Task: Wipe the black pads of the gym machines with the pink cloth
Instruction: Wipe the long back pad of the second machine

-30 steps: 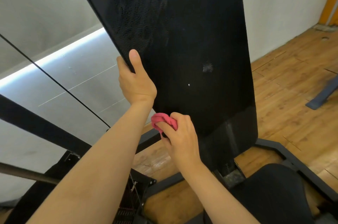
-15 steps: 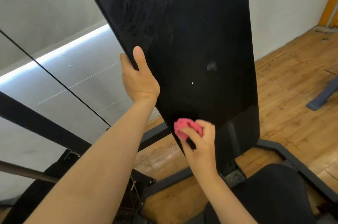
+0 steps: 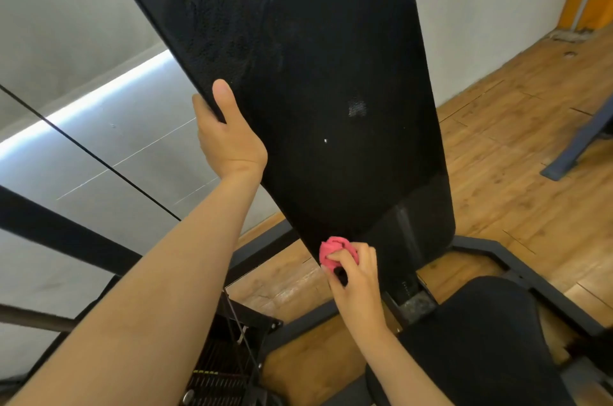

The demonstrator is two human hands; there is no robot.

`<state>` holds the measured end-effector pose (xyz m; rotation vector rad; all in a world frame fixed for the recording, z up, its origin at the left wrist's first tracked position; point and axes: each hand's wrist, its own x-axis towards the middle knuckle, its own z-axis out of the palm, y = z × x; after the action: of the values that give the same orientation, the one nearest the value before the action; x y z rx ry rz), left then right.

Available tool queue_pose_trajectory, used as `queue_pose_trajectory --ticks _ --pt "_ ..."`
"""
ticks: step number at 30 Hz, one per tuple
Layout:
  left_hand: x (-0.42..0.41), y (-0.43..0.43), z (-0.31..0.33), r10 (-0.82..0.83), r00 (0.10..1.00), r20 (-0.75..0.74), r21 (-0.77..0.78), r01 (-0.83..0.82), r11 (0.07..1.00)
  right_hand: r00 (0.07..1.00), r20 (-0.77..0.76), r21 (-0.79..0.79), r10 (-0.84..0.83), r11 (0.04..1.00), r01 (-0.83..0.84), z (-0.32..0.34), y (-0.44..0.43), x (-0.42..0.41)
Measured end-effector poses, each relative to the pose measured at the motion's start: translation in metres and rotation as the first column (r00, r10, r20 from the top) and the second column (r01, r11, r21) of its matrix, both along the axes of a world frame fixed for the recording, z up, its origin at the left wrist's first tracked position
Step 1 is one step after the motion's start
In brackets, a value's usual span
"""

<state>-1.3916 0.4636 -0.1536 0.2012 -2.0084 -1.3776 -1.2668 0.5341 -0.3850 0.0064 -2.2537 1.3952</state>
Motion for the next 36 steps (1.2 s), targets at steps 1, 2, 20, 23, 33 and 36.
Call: queue_pose_trajectory --ticks 1,2,20,23,33,36 --pt "-0.001 0.000 0.000 0.010 1.000 0.002 0.000 -0.010 1.000 1.000 0.004 -0.037 -0.024 0.999 0.024 0.004 0.000 0.001" --pt "-0.001 0.000 -0.001 0.023 1.000 0.005 0.003 -0.023 1.000 0.998 -0.005 -0.094 -0.056 0.994 0.056 0.013 0.000 0.000" --pt "0.001 0.001 0.001 0.022 0.999 0.024 -0.019 -0.021 1.000 0.984 0.111 0.074 -0.136 0.989 0.129 -0.032 0.007 0.003" --pt "0.000 0.001 0.000 0.026 0.999 0.022 -0.016 -0.026 1.000 0.980 0.065 -0.081 -0.188 0.978 0.193 -0.008 0.016 -0.003" --pt "-0.004 -0.002 -0.002 0.051 0.999 0.004 -0.028 -0.050 0.998 0.960 -0.003 -0.292 -0.282 0.918 0.268 0.034 0.031 -0.043" --pt "-0.007 -0.005 -0.004 0.047 0.999 -0.012 -0.026 -0.047 0.999 0.974 0.152 -0.311 -0.167 0.927 0.208 -0.011 0.013 -0.010"
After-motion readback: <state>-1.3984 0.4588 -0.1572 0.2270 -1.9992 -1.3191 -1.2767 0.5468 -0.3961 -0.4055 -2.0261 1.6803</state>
